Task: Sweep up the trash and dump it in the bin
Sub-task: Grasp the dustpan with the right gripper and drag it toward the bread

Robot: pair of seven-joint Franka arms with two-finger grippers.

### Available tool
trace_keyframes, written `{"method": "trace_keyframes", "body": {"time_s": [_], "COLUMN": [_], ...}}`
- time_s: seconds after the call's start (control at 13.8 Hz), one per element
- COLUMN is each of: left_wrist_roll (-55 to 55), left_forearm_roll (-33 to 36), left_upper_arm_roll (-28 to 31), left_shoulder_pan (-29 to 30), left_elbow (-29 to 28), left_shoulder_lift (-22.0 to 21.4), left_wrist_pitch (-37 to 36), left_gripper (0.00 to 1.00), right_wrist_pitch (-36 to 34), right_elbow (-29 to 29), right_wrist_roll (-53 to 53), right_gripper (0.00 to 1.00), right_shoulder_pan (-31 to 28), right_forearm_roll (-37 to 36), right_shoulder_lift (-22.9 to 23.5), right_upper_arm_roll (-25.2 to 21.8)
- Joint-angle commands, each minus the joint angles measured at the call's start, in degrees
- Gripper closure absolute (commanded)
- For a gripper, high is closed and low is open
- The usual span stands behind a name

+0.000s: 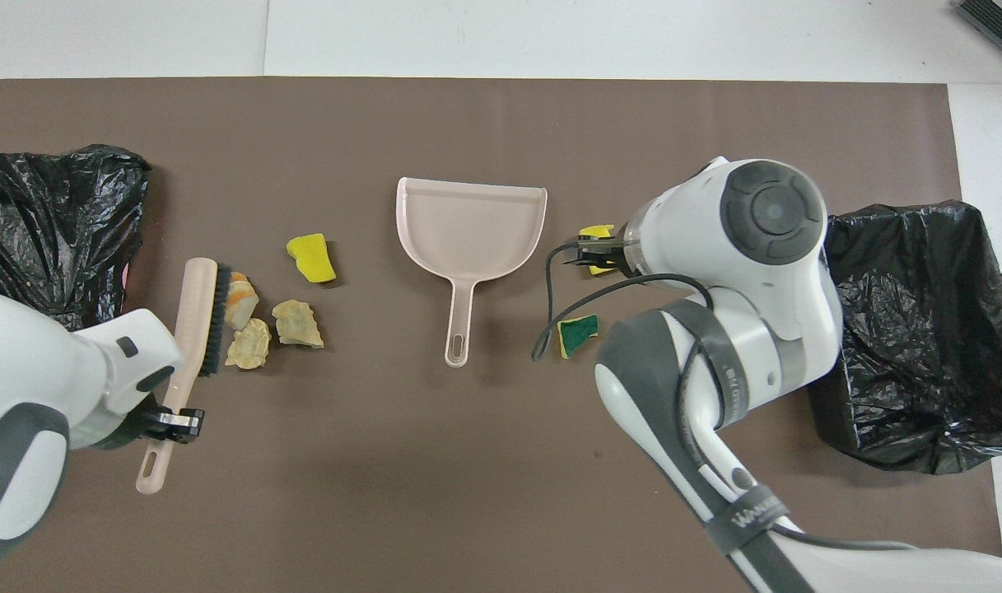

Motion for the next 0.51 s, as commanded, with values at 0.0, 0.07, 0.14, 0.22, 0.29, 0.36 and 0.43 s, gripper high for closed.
{"method": "trace_keyframes", "body": {"time_s": [0.0, 0.07, 0.14, 0.22, 0.29, 0.36, 0.43], "left_wrist_roll": [0.7, 0.7, 0.7, 0.9, 1.7, 2.0, 2.1], "left_forearm_roll": [0.8, 1.7, 3.9, 6.0, 6.1, 6.1, 6.1], "left_upper_arm_roll": [-0.9, -0.9, -1.0, -1.0, -1.0, -0.9, -1.0], "left_shoulder_pan": [4.3, 5.3, 6.1, 6.2, 6.2, 6.3, 6.3], "left_elbow": [4.3, 4.3, 4.3, 4.2, 3.9, 3.7, 3.3], "left_shoulder_lift": [4.7, 5.3, 5.9, 6.1, 6.0, 6.0, 6.0], "left_wrist_pitch": [4.5, 5.2, 5.2, 5.2, 5.1, 4.9, 4.7], "left_gripper": [1.0, 1.0, 1.0, 1.0, 1.0, 1.0, 1.0], "right_wrist_pitch": [3.1, 3.6, 3.6, 3.6, 3.7, 4.5, 6.2], "right_elbow": [3.3, 4.3, 5.8, 7.1, 8.2, 8.5, 8.5], "right_wrist_roll": [9.0, 12.0, 15.1, 19.2, 23.3, 26.3, 27.5], "right_gripper": [0.0, 0.0, 0.0, 0.0, 0.0, 0.0, 0.0], "right_shoulder_pan": [5.1, 6.7, 8.2, 10.3, 12.0, 13.2, 14.4], "right_forearm_roll": [-1.0, -2.4, -5.0, -7.7, -9.7, -10.8, -11.0], "right_shoulder_lift": [4.6, 6.4, 8.4, 10.1, 11.9, 13.1, 13.6], "right_upper_arm_roll": [-0.3, -0.3, -0.3, -0.3, -0.3, -0.3, -0.3]}}
